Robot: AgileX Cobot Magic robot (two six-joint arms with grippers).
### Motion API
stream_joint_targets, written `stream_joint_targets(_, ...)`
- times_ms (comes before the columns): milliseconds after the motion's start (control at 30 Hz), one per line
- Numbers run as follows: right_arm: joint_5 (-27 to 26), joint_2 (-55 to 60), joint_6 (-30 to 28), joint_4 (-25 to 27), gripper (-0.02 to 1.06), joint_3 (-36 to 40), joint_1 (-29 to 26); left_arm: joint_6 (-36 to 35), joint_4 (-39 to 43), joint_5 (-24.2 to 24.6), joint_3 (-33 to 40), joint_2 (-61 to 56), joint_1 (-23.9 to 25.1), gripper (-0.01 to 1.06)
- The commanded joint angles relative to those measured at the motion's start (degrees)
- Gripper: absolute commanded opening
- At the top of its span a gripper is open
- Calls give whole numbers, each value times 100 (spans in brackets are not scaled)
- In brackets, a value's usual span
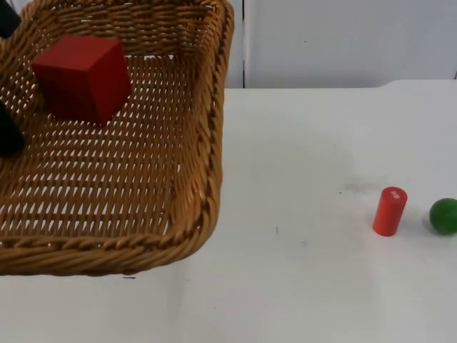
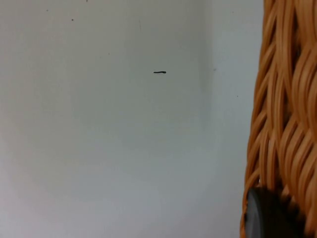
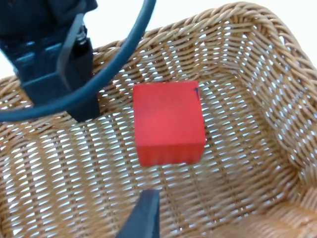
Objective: Pick up the basket with the left hand and place the object to the left of the red cylinder into the basket with the right hand.
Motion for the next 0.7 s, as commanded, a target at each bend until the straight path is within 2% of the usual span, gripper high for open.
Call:
stream_joint_targets(0,-297,-349,-91,59,87,336,-10,18,-194,-15,-21,-45,-21,0)
stream_joint_targets(300,-980,-1451,-91,18,87,1665,-10,18,-177,-15,-21,-45,-21,0)
stream_joint_targets(667,-1193,-2147,-91,2,87,2289,-10,18,-167,-93,-21,-45,-21,0)
